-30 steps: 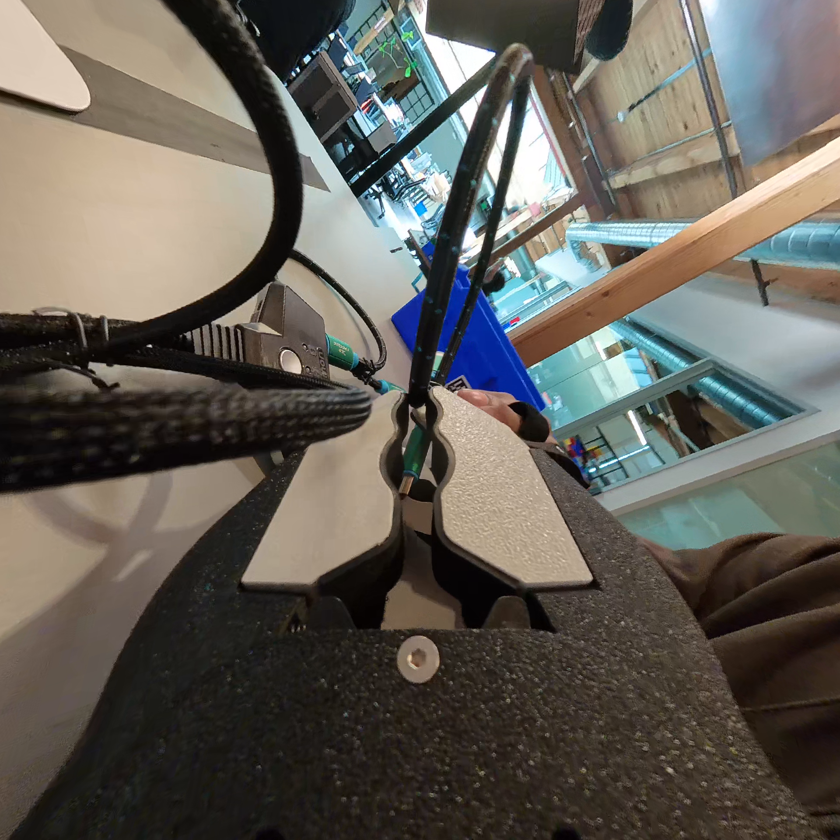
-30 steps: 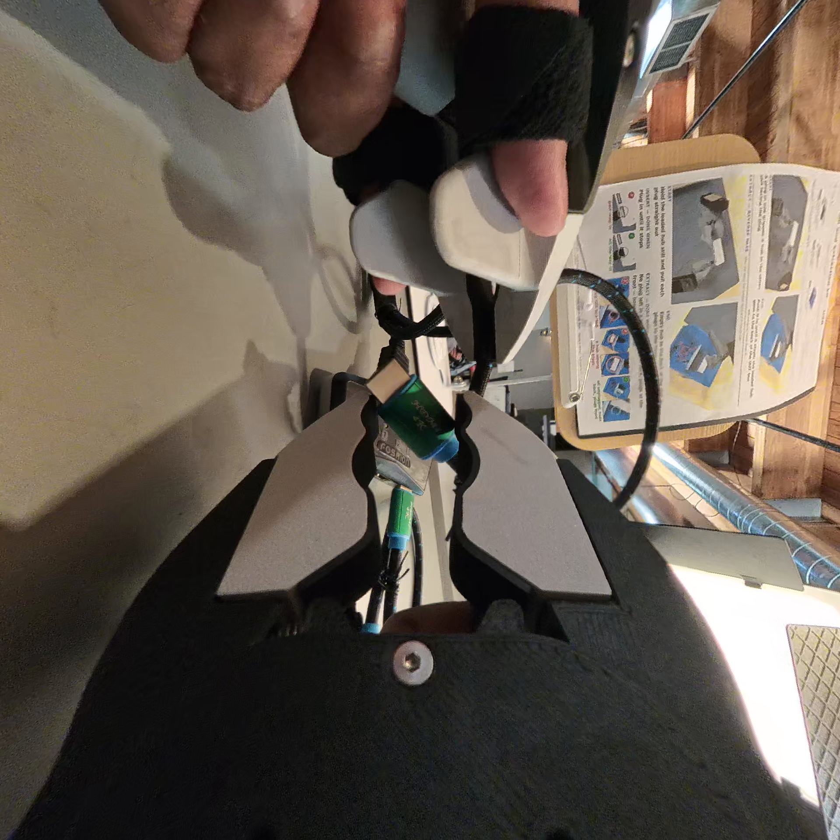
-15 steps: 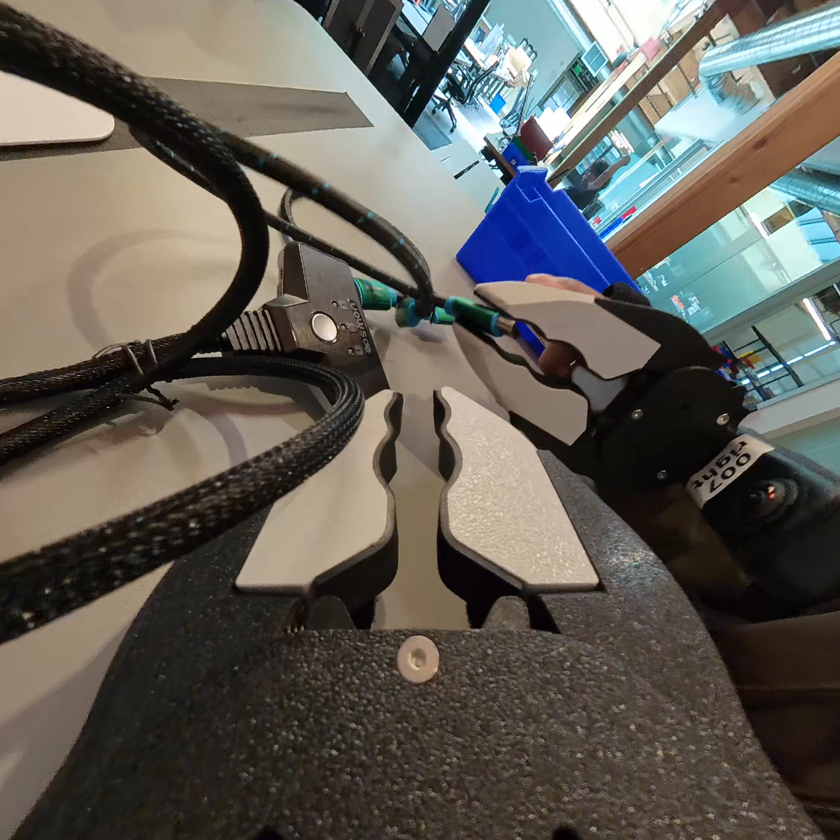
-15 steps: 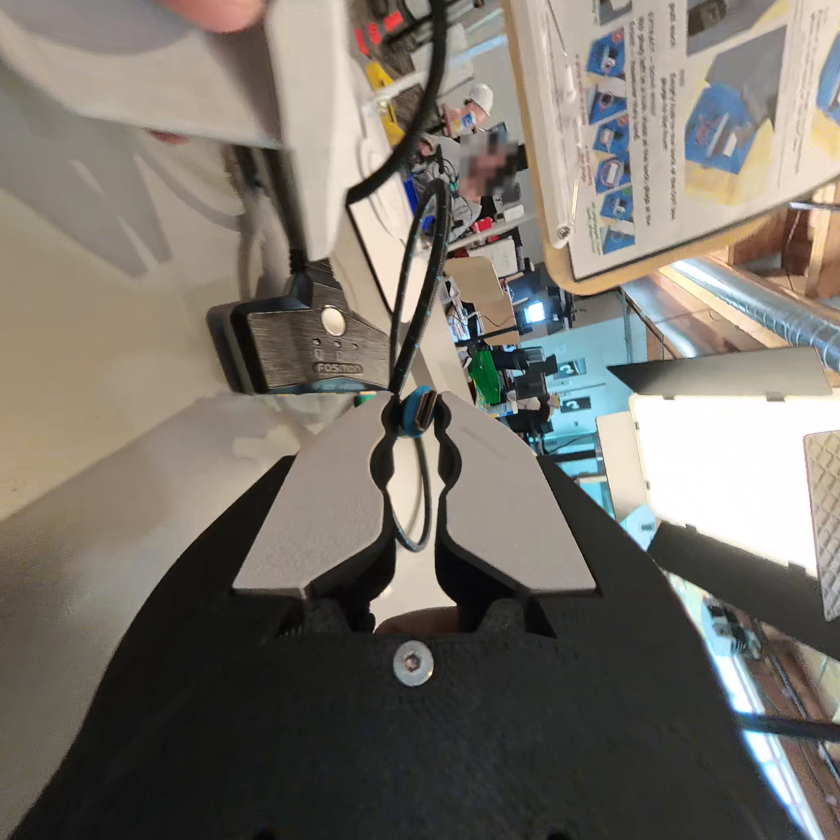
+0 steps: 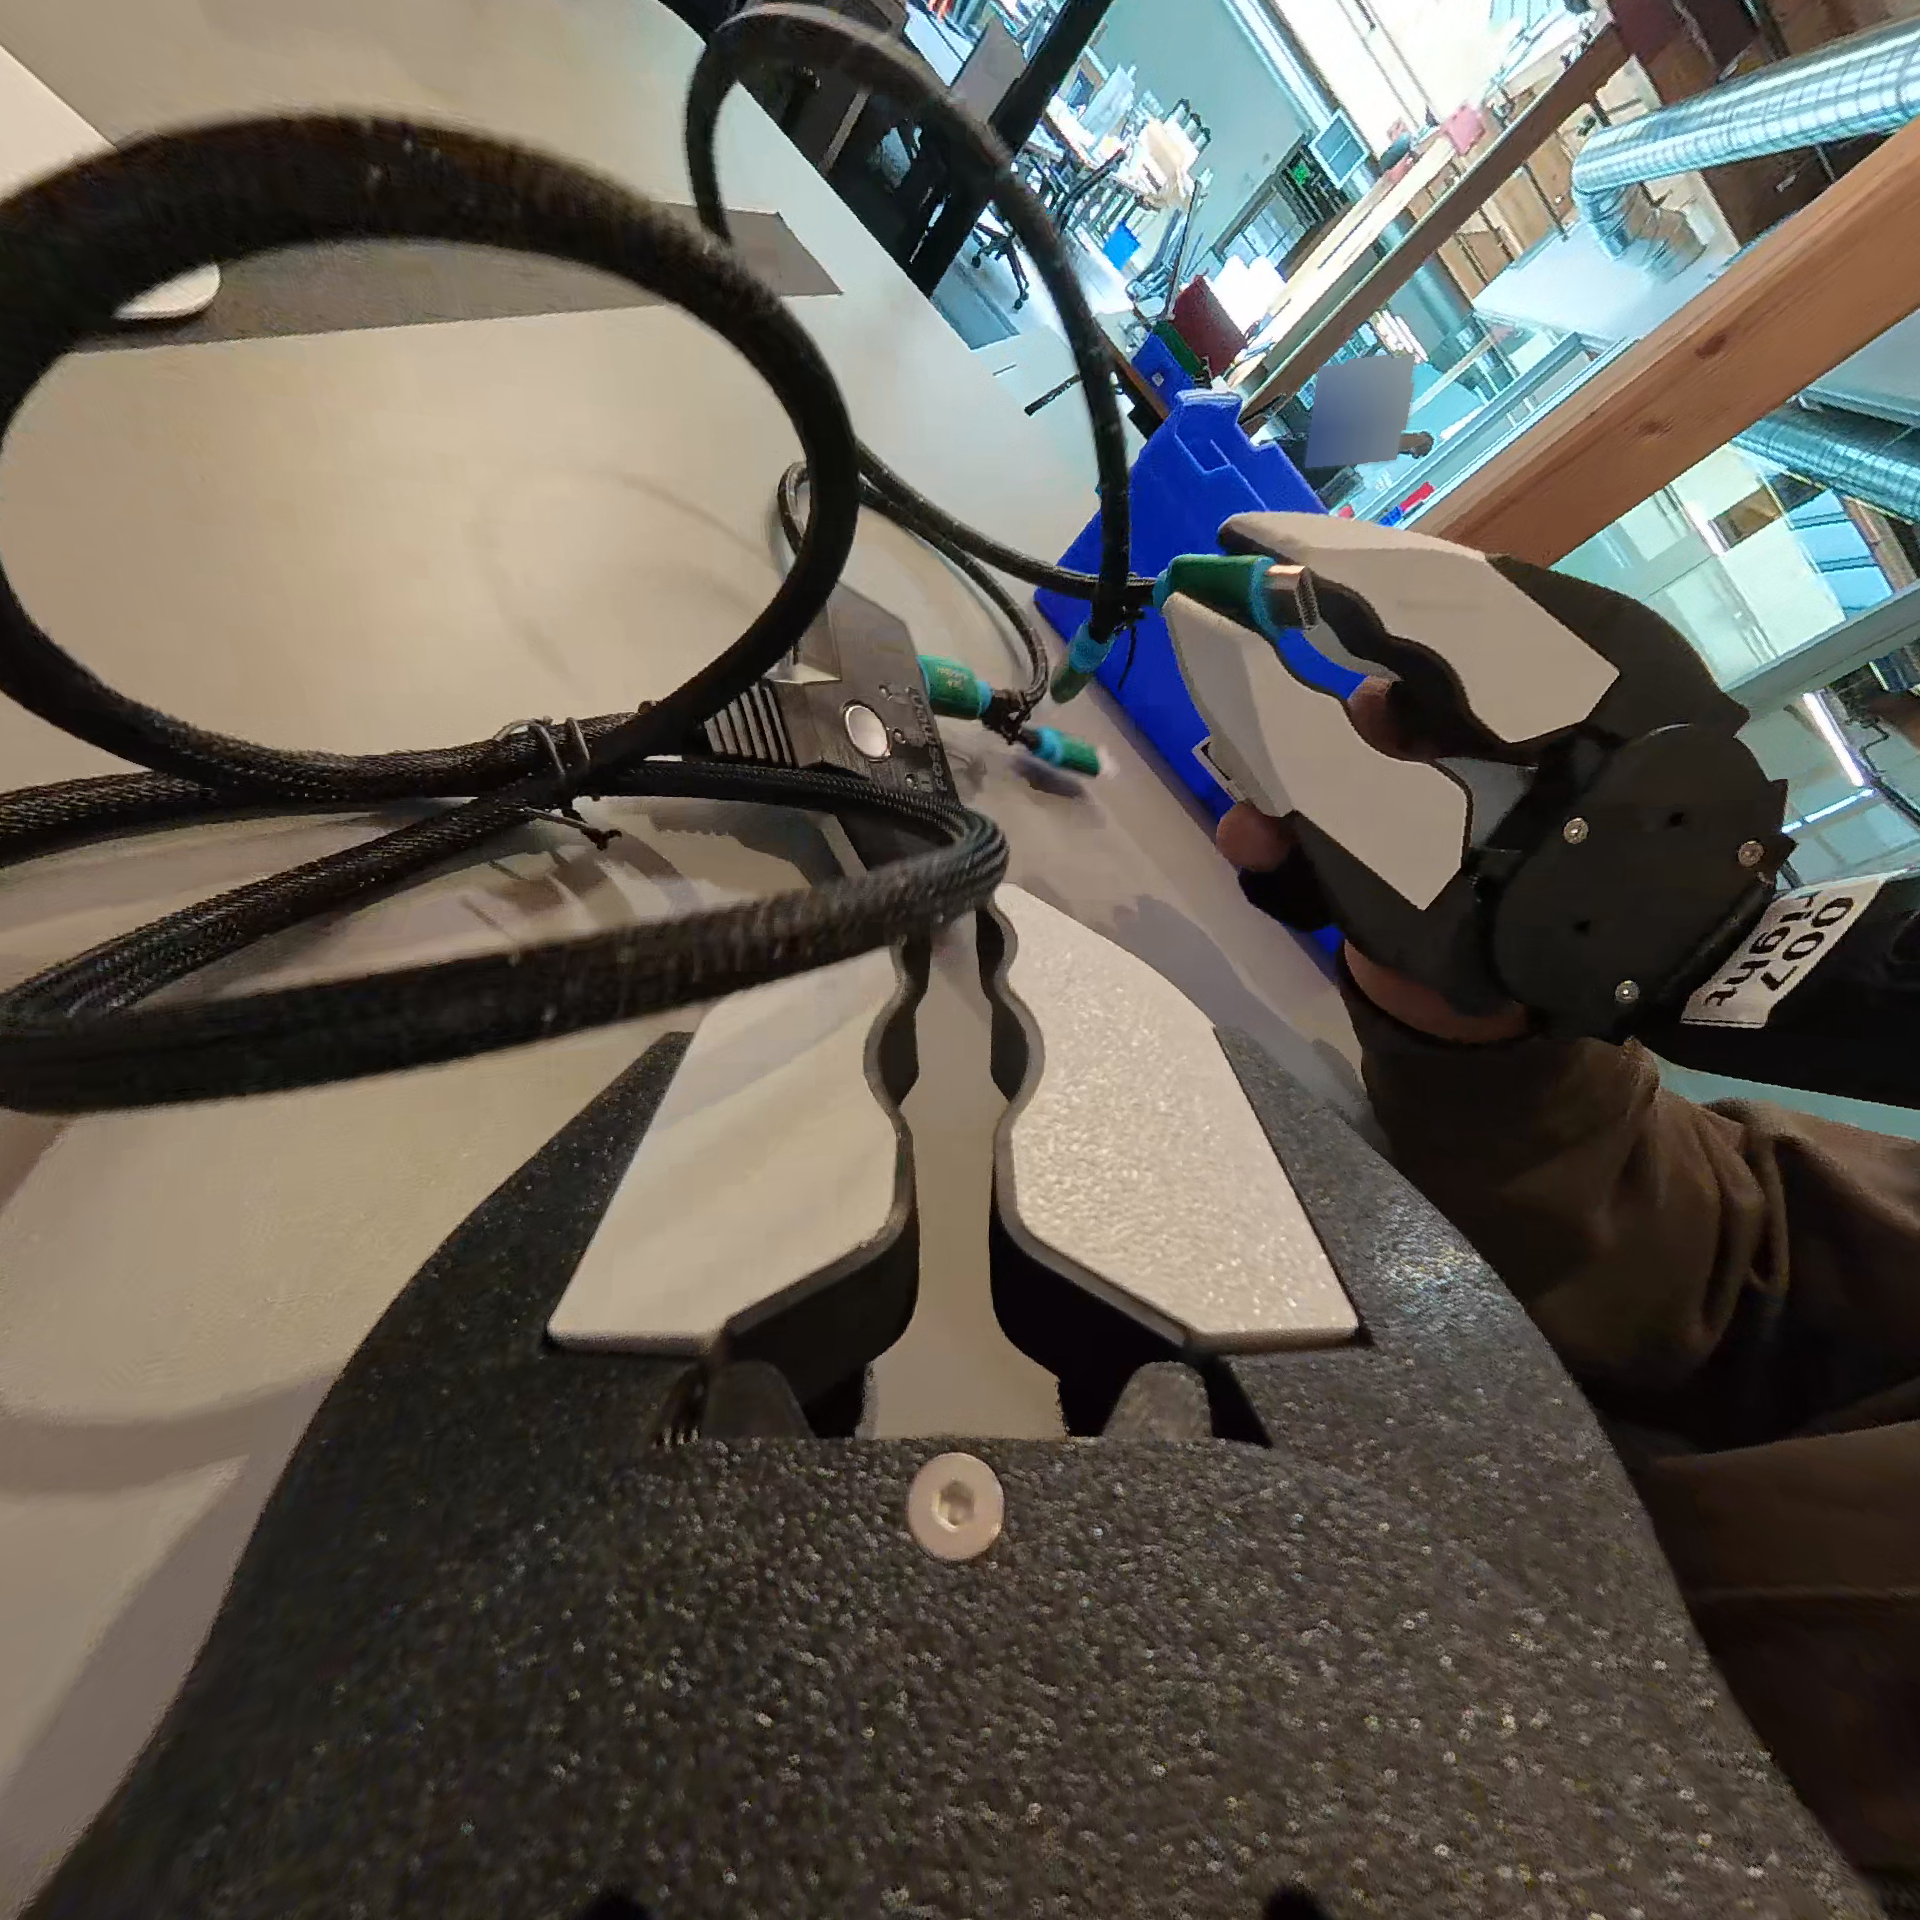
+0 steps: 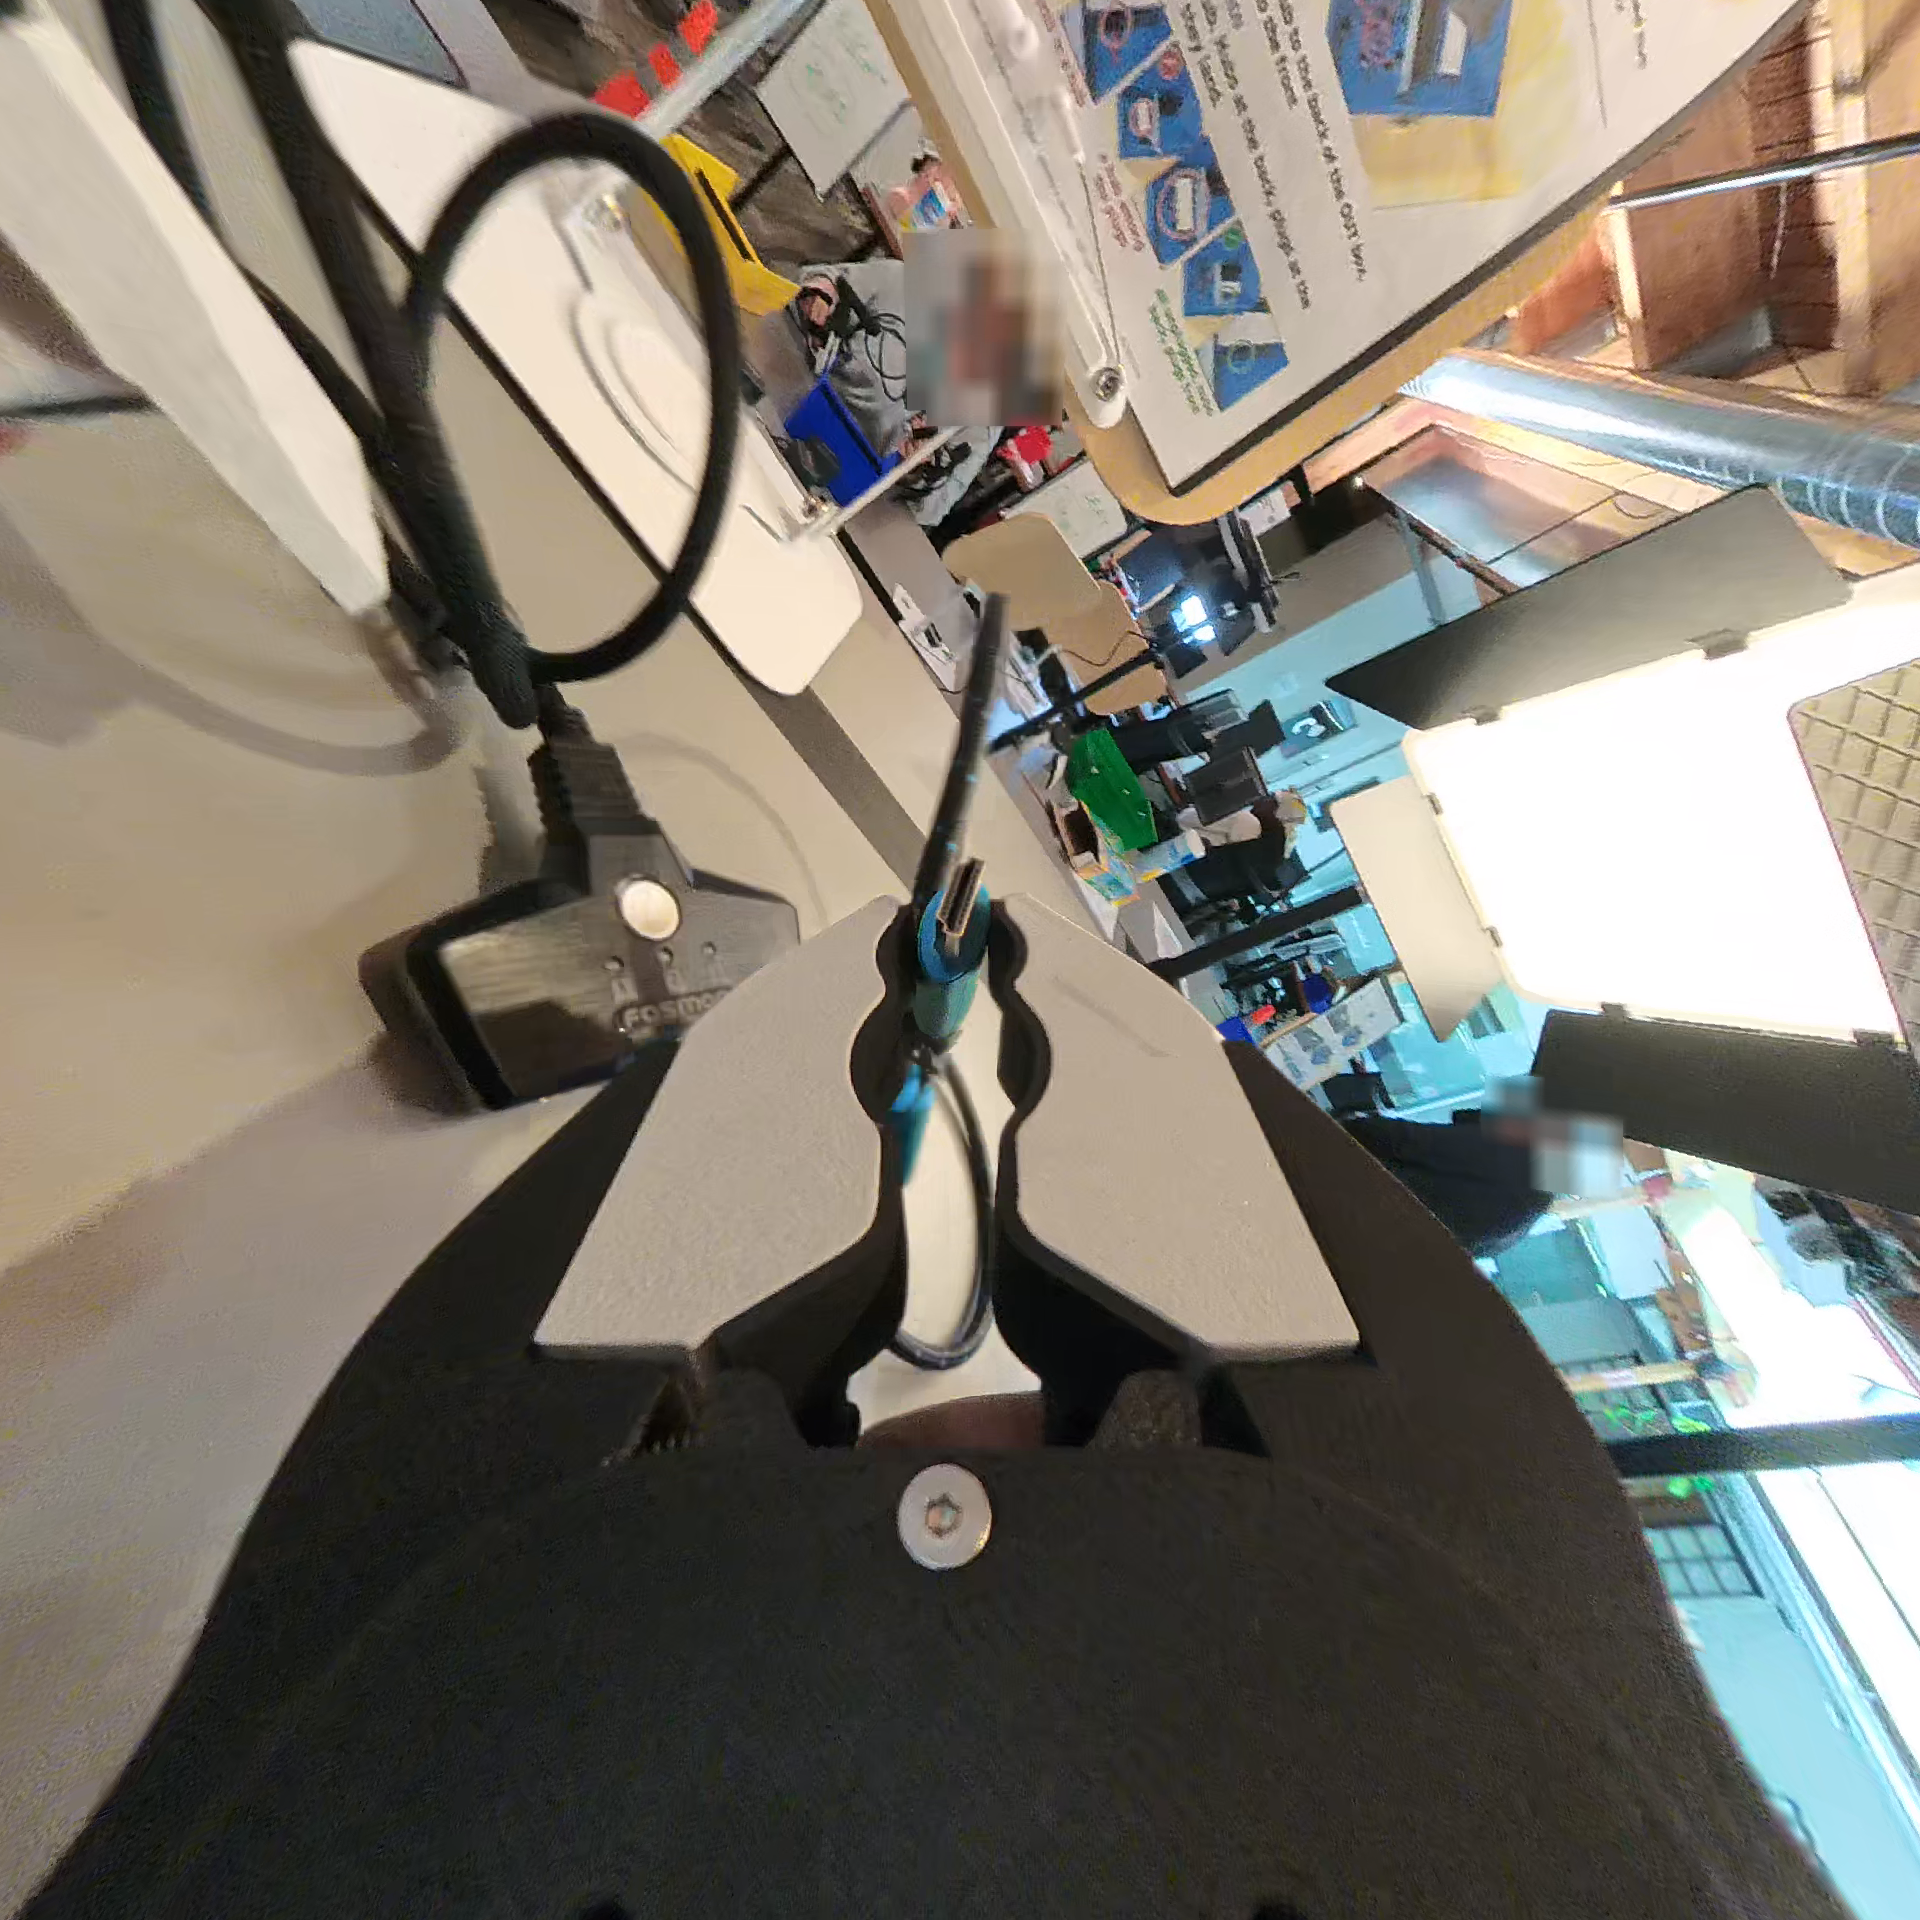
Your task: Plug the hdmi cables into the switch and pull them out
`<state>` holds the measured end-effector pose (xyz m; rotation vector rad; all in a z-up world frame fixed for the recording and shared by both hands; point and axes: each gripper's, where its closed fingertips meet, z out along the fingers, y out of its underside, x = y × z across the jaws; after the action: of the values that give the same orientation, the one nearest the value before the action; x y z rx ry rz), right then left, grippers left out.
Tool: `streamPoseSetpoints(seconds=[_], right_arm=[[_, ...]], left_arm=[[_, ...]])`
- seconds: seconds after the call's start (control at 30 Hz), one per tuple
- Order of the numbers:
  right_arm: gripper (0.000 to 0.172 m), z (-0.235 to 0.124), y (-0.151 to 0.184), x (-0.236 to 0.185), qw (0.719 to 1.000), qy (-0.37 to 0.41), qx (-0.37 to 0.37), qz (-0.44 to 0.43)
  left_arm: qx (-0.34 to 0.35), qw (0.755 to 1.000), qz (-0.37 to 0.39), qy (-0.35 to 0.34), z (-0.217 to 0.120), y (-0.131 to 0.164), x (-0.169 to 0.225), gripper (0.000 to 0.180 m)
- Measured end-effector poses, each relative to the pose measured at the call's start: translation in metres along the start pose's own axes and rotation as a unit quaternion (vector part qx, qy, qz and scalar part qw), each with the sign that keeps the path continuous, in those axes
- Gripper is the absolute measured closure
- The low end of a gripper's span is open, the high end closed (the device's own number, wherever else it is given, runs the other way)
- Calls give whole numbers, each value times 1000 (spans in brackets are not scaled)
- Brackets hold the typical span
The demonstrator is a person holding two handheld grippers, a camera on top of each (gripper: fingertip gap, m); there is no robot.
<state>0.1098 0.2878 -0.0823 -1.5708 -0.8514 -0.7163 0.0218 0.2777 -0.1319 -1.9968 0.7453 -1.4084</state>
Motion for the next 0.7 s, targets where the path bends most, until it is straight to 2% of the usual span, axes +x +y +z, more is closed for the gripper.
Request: streamPoseSetpoints(seconds=[0.13, 0.37, 0.53, 0.6, 0.7], right_arm=[[160, -1, -7, -7, 999, -10, 20, 26], [160, -10, -1, 40, 994, 104, 19, 23], [160, 4, 48, 35, 989, 68, -127, -14], [160, 5, 72, 31, 980, 46, -193, -4], [160, 3, 95, 27, 968, 12, -250, 11]], left_arm=[[-5, 1000, 2, 7, 5, 1, 3, 171], [-12, 1000, 10, 3, 10, 4, 4, 171], [-3, 1000, 9, -7, 10, 0, 1, 171], [-2, 1000, 8, -8, 10, 0, 0, 171], [3, 1000, 5, -6, 10, -1, 1, 171]])
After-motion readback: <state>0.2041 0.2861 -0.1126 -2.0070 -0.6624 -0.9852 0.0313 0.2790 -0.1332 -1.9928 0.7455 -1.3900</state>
